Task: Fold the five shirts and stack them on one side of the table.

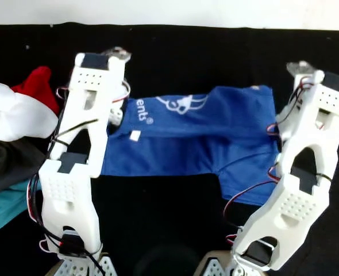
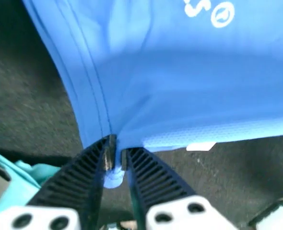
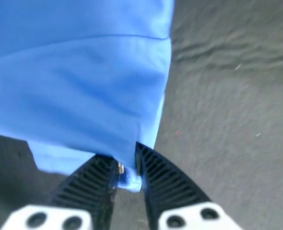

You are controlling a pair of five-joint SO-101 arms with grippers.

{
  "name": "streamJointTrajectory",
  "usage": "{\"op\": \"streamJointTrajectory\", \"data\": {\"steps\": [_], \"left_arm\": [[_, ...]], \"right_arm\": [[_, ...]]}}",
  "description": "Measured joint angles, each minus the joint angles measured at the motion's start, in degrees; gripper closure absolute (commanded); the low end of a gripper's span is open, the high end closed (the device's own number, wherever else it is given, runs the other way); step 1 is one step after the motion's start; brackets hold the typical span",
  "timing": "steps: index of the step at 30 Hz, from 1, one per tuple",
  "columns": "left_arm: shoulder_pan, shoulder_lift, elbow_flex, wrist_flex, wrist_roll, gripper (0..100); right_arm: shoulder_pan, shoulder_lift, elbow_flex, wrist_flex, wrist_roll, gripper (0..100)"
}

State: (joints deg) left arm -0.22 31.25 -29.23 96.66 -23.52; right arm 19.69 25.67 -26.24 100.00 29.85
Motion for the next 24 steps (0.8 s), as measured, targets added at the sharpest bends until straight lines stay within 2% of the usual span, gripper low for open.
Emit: {"op": "streamJointTrajectory", "data": {"steps": [3, 9, 14, 24], "left_arm": [[0.00, 0.00, 2.55, -0.79, 0.00, 99], [0.00, 0.00, 7.30, -4.84, 0.00, 99], [0.00, 0.00, 9.93, -5.19, 0.00, 99], [-0.09, -9.76, 21.36, -6.86, 0.00, 99]], "right_arm": [[0.00, -4.66, 7.38, -1.05, 1.41, 99.3], [-0.62, -17.67, 27.16, -13.98, 2.29, 99.3], [-0.62, -24.88, 43.08, -22.59, 3.96, 99.3], [0.88, -28.75, 48.53, -24.44, 6.42, 99.3]]}}
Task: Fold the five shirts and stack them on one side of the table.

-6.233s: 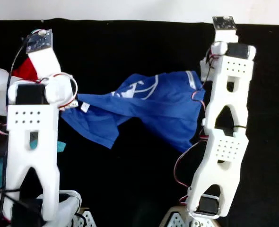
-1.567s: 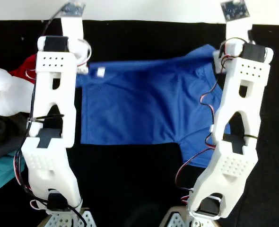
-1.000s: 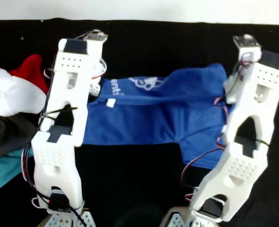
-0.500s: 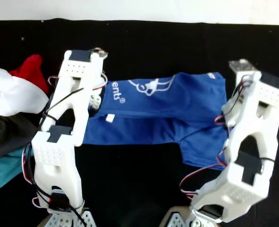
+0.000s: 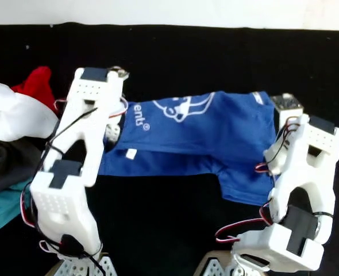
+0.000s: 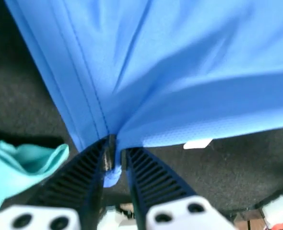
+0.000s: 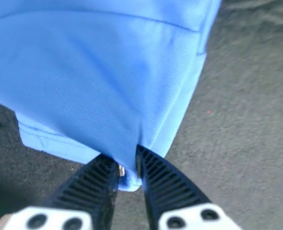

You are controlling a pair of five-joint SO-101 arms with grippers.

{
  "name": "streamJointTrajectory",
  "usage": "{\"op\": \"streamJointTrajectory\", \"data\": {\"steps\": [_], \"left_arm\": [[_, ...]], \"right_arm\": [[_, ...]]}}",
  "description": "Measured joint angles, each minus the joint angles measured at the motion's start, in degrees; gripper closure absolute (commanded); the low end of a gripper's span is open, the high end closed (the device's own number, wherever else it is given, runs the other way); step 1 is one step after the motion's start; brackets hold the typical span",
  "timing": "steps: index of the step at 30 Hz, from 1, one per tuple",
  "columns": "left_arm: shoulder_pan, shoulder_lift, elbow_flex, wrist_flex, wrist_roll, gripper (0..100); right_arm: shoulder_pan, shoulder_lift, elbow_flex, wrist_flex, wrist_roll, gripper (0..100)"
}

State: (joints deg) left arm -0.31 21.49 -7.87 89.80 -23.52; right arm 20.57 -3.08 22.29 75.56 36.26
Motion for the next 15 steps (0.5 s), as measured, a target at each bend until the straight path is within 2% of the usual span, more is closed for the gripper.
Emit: {"op": "streamJointTrajectory", "data": {"steps": [8, 13, 15], "left_arm": [[0.00, -1.23, 10.02, -7.65, 0.00, 99], [0.00, -1.23, 9.41, -8.18, 0.00, 90], [-0.70, -1.23, 7.12, -5.80, -0.79, 86]], "right_arm": [[1.49, -0.44, 5.63, -2.29, 0.18, 98.2], [1.49, -0.53, 5.45, -1.58, 0.18, 82.5], [1.23, -0.53, 4.04, 0.88, 0.18, 80.4]]}}
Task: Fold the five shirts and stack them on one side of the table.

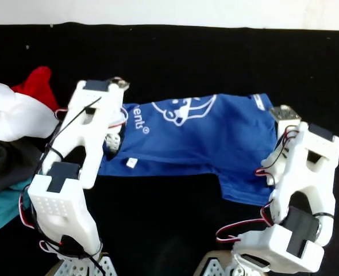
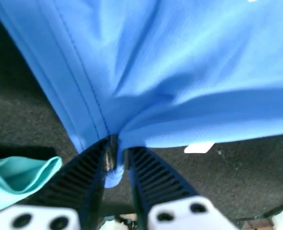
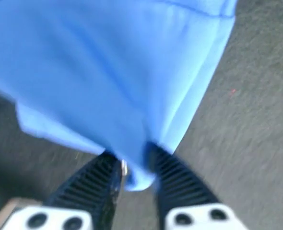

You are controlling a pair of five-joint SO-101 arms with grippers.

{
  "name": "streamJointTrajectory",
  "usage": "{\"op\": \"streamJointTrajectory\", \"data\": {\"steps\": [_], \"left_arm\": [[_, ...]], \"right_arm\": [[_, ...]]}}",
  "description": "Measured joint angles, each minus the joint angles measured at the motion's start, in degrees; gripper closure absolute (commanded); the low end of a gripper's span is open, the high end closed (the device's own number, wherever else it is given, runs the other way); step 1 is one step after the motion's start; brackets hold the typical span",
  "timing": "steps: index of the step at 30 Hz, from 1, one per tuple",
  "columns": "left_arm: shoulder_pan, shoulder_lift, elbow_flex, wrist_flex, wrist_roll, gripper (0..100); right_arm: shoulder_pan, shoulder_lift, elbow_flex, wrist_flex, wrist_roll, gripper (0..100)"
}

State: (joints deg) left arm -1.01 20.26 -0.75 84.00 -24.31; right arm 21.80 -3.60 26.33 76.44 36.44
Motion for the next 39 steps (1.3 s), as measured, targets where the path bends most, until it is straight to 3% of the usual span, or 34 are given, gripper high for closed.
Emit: {"op": "streamJointTrajectory", "data": {"steps": [5, 11, 13, 16, 17, 22, 26, 31, 39], "left_arm": [[-3.16, 0.00, -11.43, 6.51, -4.22, 85], [-4.40, 0.00, -26.81, 7.82, -4.75, 85], [-4.13, 0.00, -28.48, 5.10, -4.75, 86], [-3.16, 1.05, -28.75, -0.79, -4.04, 100], [-2.64, 2.46, -28.84, -2.81, -2.55, 98], [-1.23, 14.95, -32.97, -11.16, 4.13, 99], [-1.05, 27.43, -40.79, -13.01, 7.03, 99], [-3.08, 40.35, -54.68, -12.31, 7.21, 99], [-5.27, 50.46, -73.23, -3.87, 2.99, 99]], "right_arm": [[-2.81, 0.00, -8.35, 7.74, -1.58, 81.1], [-5.80, 0.00, -21.10, 5.54, -9.85, 81.1], [-7.65, 0.00, -23.30, 2.73, -11.60, 82.4], [-11.96, 0.18, -23.91, -2.81, -12.48, 96.3], [-13.45, 0.97, -24.35, -4.75, -12.48, 99.8], [-18.90, 11.69, -28.75, -14.95, -12.92, 96.8], [-19.08, 25.58, -36.31, -22.15, -16.26, 96.8], [-16.70, 43.43, -48.00, -23.38, -18.11, 96.8], [-10.73, 56.53, -71.03, -11.43, -18.20, 96.8]]}}
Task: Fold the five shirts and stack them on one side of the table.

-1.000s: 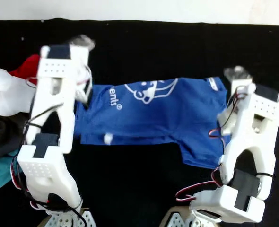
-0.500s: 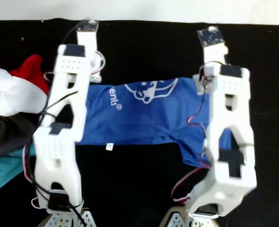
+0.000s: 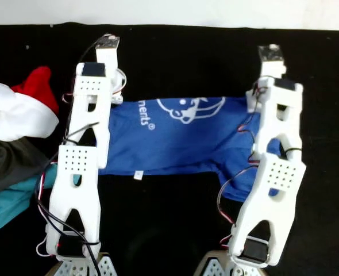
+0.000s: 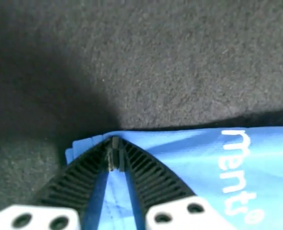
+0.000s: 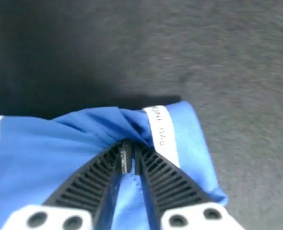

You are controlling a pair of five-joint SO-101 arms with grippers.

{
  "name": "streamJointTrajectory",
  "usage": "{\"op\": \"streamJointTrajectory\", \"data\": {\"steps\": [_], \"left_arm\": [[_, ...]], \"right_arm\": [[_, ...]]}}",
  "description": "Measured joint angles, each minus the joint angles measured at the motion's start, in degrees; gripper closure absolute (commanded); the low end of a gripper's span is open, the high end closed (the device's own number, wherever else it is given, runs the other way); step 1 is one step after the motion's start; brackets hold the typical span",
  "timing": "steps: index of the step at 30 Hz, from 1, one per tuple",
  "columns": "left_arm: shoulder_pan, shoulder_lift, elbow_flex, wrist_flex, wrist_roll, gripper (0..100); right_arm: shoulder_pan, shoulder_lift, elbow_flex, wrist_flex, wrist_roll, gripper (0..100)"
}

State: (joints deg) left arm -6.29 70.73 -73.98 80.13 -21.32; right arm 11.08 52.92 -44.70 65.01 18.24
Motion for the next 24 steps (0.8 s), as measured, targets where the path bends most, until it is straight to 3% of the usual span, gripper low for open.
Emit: {"op": "streamJointTrajectory", "data": {"steps": [8, 12, 18, 24], "left_arm": [[0.44, 0.97, -17.58, 13.36, -0.62, 99], [4.31, -0.79, -17.85, 20.04, -0.70, 99], [6.86, -15.30, -9.32, 21.45, 4.13, 99], [9.67, -37.19, 16.00, 21.45, 5.45, 99]], "right_arm": [[2.64, 0.53, -27.25, 22.15, 0.00, 96.4], [2.73, 0.44, -41.67, 33.14, 3.69, 96.4], [4.40, -0.62, -47.82, 35.43, 5.27, 88.9], [6.33, -16.70, -30.86, 35.43, 5.27, 88.9]]}}
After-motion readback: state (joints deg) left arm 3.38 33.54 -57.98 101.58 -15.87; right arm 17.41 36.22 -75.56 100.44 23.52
